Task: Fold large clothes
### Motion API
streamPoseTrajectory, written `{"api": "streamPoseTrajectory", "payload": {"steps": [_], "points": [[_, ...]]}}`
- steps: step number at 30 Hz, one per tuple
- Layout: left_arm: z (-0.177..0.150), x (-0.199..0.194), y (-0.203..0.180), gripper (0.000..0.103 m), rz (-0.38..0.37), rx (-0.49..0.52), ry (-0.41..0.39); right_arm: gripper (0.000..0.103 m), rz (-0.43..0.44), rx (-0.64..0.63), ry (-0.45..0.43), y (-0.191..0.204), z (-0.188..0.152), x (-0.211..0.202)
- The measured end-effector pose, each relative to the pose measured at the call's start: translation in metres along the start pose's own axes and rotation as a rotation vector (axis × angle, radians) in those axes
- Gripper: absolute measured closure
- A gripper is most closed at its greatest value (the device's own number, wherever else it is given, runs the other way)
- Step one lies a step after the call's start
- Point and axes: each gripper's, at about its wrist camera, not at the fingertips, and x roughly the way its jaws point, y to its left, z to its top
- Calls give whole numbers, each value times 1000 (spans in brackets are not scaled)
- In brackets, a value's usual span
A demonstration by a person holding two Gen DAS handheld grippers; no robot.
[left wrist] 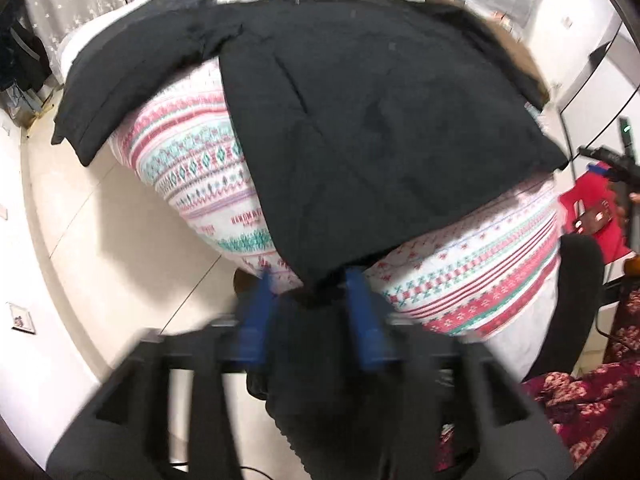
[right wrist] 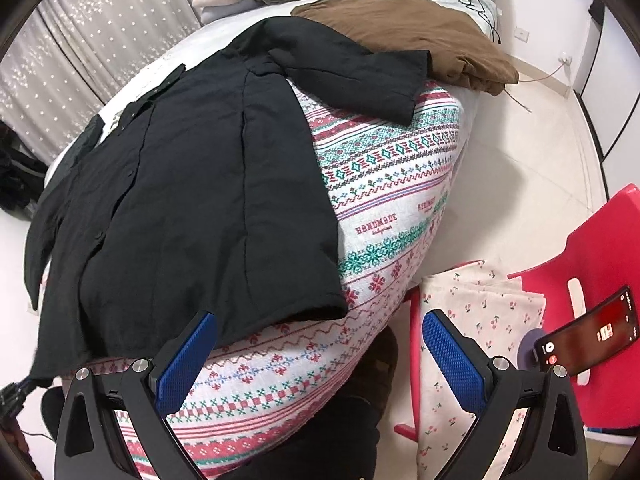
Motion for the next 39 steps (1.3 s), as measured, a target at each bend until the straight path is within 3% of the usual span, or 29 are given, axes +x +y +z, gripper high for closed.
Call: {"api": "streamPoseTrajectory", "payload": {"steps": [1,5,10,12,13,14,16,17,18,19,23,24,28,30,32,36,37,39], "points": [[2,-5,2,26,10,-10,-39,0,11,4,-2,-3,1,0],[17,6,12,25,-15,-40,-78,0,106,59,11,-21,9,13],[27,59,37,25,-127,-157,-2,2,163,102,56,-37,18,49],[30,80,40,25,-206,-232,48,13,247,149,92,-42,19,70],[33,87,38,29,-258,-256,65,25,299,177,111,-42,18,79],[35,92,34,32,-303,-264,74,31,366,203,135,-38,17,89],[39,98,25,44,-336,-266,87,32,397,200,134,-26,17,96],[41,101,19,57,-316,-251,92,54,380,188,129,-21,18,95],[44,99,14,85,-293,-242,84,79,374,168,129,-14,20,93],[47,94,12,89,-289,-244,68,87,420,167,133,-9,23,90],[69,25,7,93,-298,-232,-121,91,495,126,-32,9,44,18],[74,6,8,94,-305,-237,-169,91,512,105,-106,15,54,-16],[78,-50,11,95,-277,-232,-271,92,455,36,-217,39,66,-86],[71,-58,12,95,-272,-220,-240,92,397,0,-246,45,60,-110],[58,-47,9,93,-248,-189,-159,92,321,-28,-231,45,48,-113],[24,4,-7,78,-112,-98,62,87,153,-54,-78,36,9,-66],[15,16,-10,74,-64,-83,108,81,127,-44,-24,30,1,-48],[6,20,-5,65,-30,-90,116,77,8,-23,122,18,-23,4]]}}
